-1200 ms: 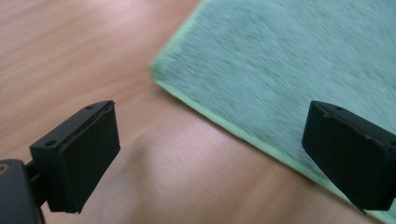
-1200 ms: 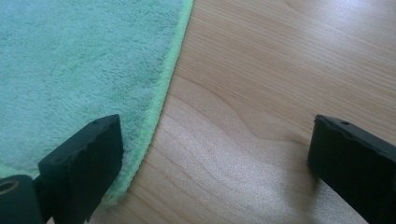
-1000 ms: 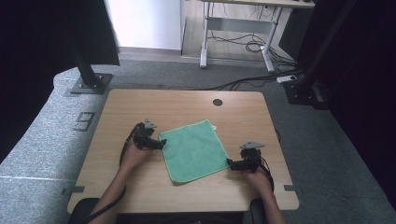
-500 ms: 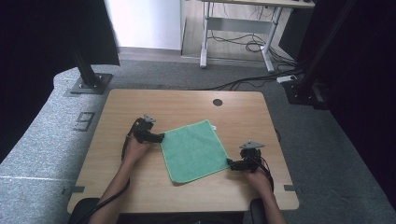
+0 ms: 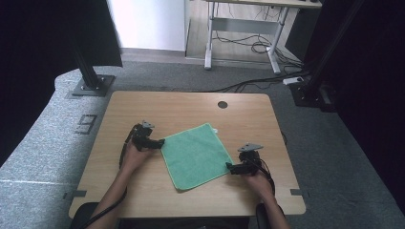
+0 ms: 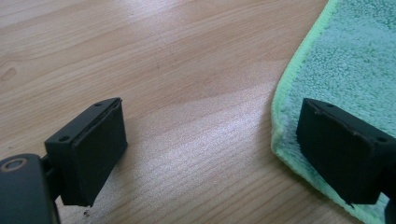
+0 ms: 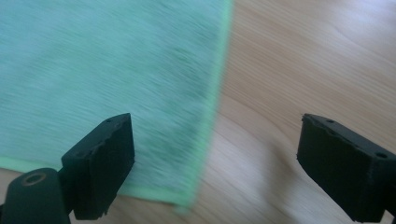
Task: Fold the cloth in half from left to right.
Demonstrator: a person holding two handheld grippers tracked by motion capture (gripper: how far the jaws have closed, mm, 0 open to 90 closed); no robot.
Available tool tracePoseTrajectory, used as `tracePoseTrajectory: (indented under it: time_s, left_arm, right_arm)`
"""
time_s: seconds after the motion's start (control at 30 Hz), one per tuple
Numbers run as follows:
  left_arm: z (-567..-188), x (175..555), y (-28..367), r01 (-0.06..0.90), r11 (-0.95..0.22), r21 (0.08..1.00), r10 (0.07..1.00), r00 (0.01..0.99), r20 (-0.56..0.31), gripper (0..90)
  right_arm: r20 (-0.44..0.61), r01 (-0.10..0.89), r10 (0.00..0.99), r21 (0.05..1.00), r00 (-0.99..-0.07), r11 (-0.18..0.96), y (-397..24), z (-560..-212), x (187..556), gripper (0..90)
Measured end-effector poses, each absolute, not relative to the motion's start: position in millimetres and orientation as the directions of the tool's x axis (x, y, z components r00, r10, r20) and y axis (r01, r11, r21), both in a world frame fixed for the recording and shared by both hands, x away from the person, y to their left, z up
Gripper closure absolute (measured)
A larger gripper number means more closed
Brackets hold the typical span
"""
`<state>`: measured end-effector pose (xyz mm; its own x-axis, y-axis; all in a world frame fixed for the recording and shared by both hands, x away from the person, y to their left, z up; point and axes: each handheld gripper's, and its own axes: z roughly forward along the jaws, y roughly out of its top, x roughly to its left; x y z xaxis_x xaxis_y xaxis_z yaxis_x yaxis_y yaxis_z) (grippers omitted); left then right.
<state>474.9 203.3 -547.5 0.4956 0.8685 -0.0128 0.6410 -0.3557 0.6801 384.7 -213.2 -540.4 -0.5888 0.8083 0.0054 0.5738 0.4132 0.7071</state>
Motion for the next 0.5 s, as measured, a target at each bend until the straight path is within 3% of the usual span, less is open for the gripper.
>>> tracePoseTrajectory:
  time_s: [0.5]
  left_arm:
    - [-548,475,204,0.639,-0.36,0.68,0.866,0.499,-0.011,8.9]
  right_arm:
    - [0.097,0.447,0.559,0.717,-0.823,0.534,-121,-526,361,13.4]
